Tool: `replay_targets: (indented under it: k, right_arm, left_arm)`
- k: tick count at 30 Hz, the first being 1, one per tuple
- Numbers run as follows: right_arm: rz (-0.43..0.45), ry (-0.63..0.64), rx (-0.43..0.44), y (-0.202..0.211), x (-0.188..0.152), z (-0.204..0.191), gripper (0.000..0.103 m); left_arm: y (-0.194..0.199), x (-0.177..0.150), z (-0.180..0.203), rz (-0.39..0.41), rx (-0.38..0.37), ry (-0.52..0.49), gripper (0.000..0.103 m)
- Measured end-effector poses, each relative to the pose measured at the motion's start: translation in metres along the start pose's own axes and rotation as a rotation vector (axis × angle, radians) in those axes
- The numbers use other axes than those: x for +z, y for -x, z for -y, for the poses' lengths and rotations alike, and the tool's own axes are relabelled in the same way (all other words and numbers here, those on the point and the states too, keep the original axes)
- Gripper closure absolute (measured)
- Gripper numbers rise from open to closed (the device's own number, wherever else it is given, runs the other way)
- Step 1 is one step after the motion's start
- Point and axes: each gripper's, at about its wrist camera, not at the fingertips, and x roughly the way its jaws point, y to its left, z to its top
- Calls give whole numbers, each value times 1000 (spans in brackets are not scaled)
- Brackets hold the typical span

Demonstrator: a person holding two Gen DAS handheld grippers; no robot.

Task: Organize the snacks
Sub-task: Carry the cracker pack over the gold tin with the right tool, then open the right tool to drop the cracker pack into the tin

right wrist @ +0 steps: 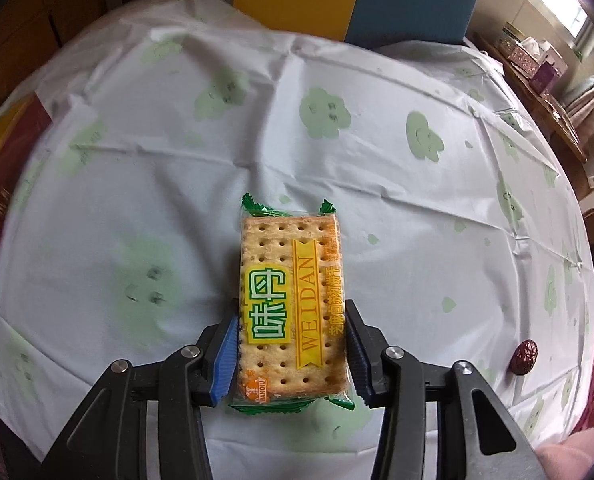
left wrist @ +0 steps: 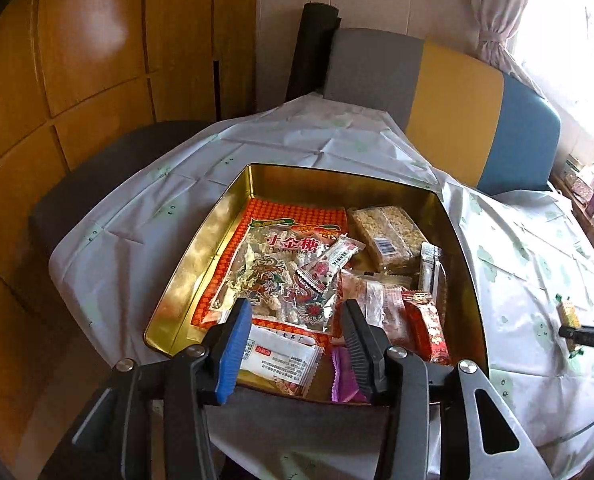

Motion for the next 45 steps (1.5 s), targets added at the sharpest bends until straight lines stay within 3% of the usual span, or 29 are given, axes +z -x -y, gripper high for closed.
replay_targets:
  k: [5, 16, 24, 29, 37, 42, 45]
  right_arm:
    - [75, 22, 70, 29, 13, -23, 55]
    - [196, 246, 299, 83, 38, -149, 55]
    - [193, 356, 436, 99, 49, -246, 55]
    - [147, 388, 433, 74, 55, -292, 55]
    - [79, 414, 383, 34, 47, -317, 53]
    - [112, 387, 418, 42, 39, -306, 53]
    - [178, 364, 404, 58, 32, -296, 53]
  left_arm:
    - [-1, -1, -1, 0, 2, 2, 56]
    - [-4, -1, -12, 5, 24, 22, 55]
    - [-8, -1, -24, 9, 51, 43, 54]
    - [-13, -2, -31, 0, 61, 57, 54]
    - [-17, -3, -33, -10, 75, 62, 51]
    - [-14, -3, -31, 3, 83, 54, 50]
    - [-10, -3, -27, 16, 91, 48, 50]
